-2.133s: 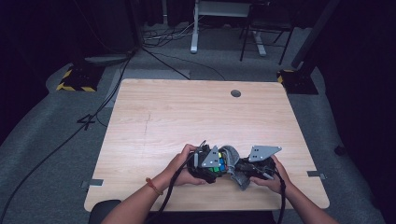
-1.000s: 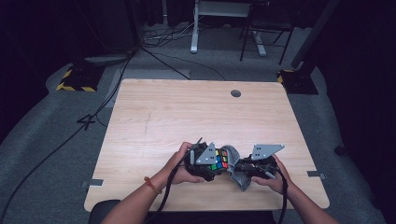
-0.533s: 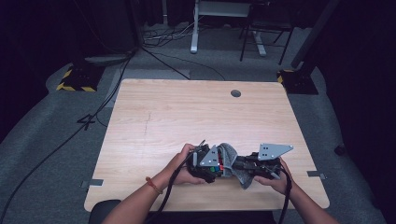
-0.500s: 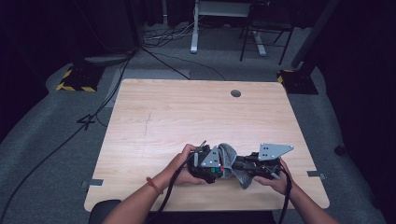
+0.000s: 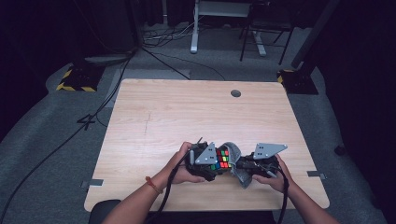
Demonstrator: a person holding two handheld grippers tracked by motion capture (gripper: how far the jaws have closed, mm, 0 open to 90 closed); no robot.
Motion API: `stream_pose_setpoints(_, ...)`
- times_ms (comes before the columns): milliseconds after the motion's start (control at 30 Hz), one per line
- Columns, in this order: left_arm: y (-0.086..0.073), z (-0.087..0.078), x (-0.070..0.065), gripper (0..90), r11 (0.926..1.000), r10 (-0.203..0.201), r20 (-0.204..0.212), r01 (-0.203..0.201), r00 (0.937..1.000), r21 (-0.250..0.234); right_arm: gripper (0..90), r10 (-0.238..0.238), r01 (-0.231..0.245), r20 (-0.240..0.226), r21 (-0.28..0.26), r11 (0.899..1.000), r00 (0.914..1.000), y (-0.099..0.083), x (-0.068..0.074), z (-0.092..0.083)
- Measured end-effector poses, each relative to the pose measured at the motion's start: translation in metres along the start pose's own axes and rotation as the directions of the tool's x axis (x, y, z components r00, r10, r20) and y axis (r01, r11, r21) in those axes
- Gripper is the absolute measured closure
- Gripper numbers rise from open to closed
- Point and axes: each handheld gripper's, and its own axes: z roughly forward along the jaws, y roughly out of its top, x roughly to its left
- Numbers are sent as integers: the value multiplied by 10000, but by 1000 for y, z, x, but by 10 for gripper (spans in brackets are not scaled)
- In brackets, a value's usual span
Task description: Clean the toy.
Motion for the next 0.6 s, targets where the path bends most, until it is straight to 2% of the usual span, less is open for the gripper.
stream_pose_setpoints(67, 1, 1, -1, 332, 9997, 212, -118, -210, 9997, 143, 768, 41, -44, -274, -119, 9999, 9996, 0, 2, 2)
stream_pose_setpoints(100, 0, 2, -2, 331, 9996, 201, -49, -201, 9998, 181, 769, 88, -100, -451, -260, 9996, 9989, 1, 3, 3)
stream_pose_setpoints(167, -1, 2, -1, 330, 9996, 230, -12, -229, 9997, 184, 768, -172, 158, -436, -322, 9994, 9989, 4, 6, 3)
stream_pose_setpoints(300, -2, 2, -2, 329, 9984, 367, 2, -367, 9993, 427, 768, 5, -46, -591, -696, 9976, 9983, 2, 5, 0)
stream_pose_setpoints(467, -5, 2, -1, 329, 9964, 356, 189, -369, 9992, 766, 767, -56, -35, -759, -1187, 9929, 9971, 3, 5, -7)
stream_pose_setpoints(600, -6, 8, -2, 328, 9922, 430, 226, -453, 9988, 1163, 766, -86, -22, -782, -1374, 9905, 9969, 5, 6, -8)
